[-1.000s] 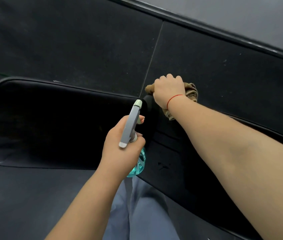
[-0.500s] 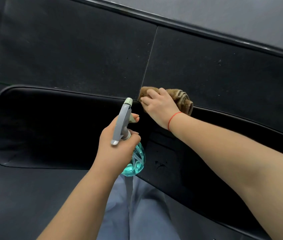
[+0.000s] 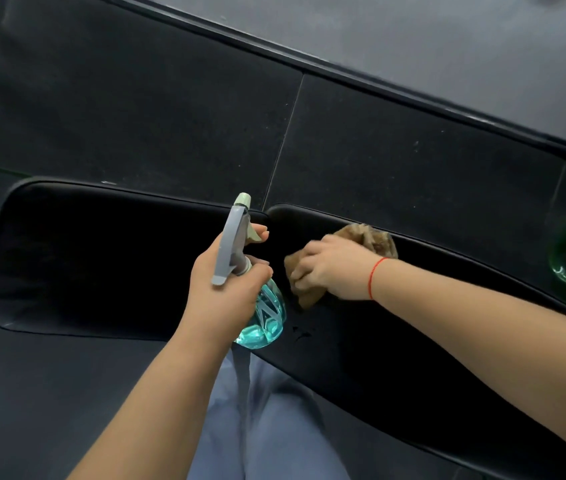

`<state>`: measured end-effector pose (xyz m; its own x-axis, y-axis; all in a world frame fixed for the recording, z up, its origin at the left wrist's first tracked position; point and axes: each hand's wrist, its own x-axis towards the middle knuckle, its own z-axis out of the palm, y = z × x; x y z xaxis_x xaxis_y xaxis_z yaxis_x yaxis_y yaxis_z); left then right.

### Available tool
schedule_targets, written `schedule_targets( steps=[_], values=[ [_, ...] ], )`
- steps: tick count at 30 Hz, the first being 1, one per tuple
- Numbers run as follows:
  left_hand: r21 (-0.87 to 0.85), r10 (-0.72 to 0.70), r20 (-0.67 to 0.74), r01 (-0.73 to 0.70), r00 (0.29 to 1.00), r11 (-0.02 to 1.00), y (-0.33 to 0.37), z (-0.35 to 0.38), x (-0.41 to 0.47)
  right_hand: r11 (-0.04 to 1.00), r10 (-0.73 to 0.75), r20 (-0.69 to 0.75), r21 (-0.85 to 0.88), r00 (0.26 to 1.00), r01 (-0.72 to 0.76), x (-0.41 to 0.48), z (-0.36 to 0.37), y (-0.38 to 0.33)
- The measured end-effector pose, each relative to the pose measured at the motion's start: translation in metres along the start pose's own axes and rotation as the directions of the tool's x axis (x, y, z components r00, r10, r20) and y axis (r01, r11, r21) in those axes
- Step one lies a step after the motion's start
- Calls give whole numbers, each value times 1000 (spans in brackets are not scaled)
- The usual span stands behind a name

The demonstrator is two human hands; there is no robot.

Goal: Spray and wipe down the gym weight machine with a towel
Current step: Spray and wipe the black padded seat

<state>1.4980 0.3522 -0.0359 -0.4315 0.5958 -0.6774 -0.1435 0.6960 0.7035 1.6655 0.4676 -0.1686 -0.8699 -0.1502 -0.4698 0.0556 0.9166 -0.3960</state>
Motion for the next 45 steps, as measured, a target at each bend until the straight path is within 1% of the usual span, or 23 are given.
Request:
schedule_targets(
  steps=[2, 3, 5, 6, 7, 9, 11, 13, 15, 17, 18, 20, 23, 24, 27, 29, 31, 33, 35, 38, 43, 44, 45],
  values=[
    [-12, -14, -2, 14, 1000, 1000, -3, 1, 1, 983, 180, -116, 1, 977, -181, -7, -8, 21],
    [-17, -21, -11, 21, 1000, 1000, -4, 2, 1, 951, 307, -117, 3, 945, -309, -10, -12, 29],
    [-17, -29, -35, 28, 999, 999, -6, 3, 2, 841, 540, -59, 66, 839, -537, -11, -15, 34],
    [-22, -31, -41, 31, 999, 999, -6, 3, 2, 791, 610, -33, 92, 792, -605, -9, -12, 27],
    [-34, -34, -48, 32, 998, 999, -6, 3, 1, 765, 642, -45, 110, 765, -635, -8, -7, 16],
    [-43, -35, -54, 32, 998, 999, -4, 3, -2, 771, 636, -124, 108, 761, -627, -6, 7, -12],
    [-22, -39, -49, 38, 998, 999, -2, 4, -4, 797, 604, -154, 118, 782, -593, -10, 27, -43],
    [-2, -40, -36, 40, 999, 999, 1, 3, -7, 857, 514, -116, 121, 850, -502, -18, 42, -78],
    [-2, -26, -30, 26, 999, 1000, 1, 2, -8, 919, 384, -65, 128, 921, -374, -29, 53, -106],
    [7, -9, -26, 9, 1000, 1000, 0, 1, -9, 943, 312, -56, 138, 948, -302, -38, 56, -114],
    [16, -4, -26, 4, 1000, 1000, -2, 1, -10, 944, 315, -75, 132, 946, -303, -40, 53, -108],
    [19, -5, -26, 5, 1000, 1000, -6, 1, -11, 907, 418, -153, 121, 895, -403, -38, 43, -89],
    [4, -7, -11, 7, 1000, 1000, -15, 4, -13, 774, 628, -285, 130, 724, -620, -41, 23, -41],
    [4, -5, -4, 5, 1000, 1000, -17, 5, -13, 722, 684, -298, 146, 666, -676, -43, 16, -26],
    [46, 15, 30, -17, 999, 999, -25, 6, -15, 587, 803, -264, 190, 535, -787, -41, 0, 1],
    [63, 28, 59, -32, 998, 998, -31, 4, -18, 540, 832, -269, 194, 485, -819, -37, 4, -5],
    [79, 43, 90, -50, 995, 996, -38, -1, -21, 515, 841, -292, 171, 456, -840, -30, 14, -22],
    [100, 54, 125, -67, 991, 993, -46, -8, -22, 473, 861, -308, 197, 404, -859, -22, 26, -43],
    [109, 61, 149, -78, 987, 991, -53, -15, -24, 477, 860, -319, 225, 398, -850, -15, 38, -68],
    [104, 93, 205, -116, 974, 988, -63, -29, -30, 519, 836, -329, 214, 440, -827, -4, 65, -118],
    [139, 143, 299, -191, 943, 972, -85, -63, -41, 590, 798, -325, 252, 508, -767, 10, 93, -195],
    [149, 147, 310, -201, 939, 968, -88, -70, -44, 585, 802, -327, 264, 500, -767, 7, 93, -203],
    [153, 146, 322, -203, 935, 967, -92, -76, -47, 559, 820, -333, 290, 466, -777, 1, 93, -209]
  ],
)
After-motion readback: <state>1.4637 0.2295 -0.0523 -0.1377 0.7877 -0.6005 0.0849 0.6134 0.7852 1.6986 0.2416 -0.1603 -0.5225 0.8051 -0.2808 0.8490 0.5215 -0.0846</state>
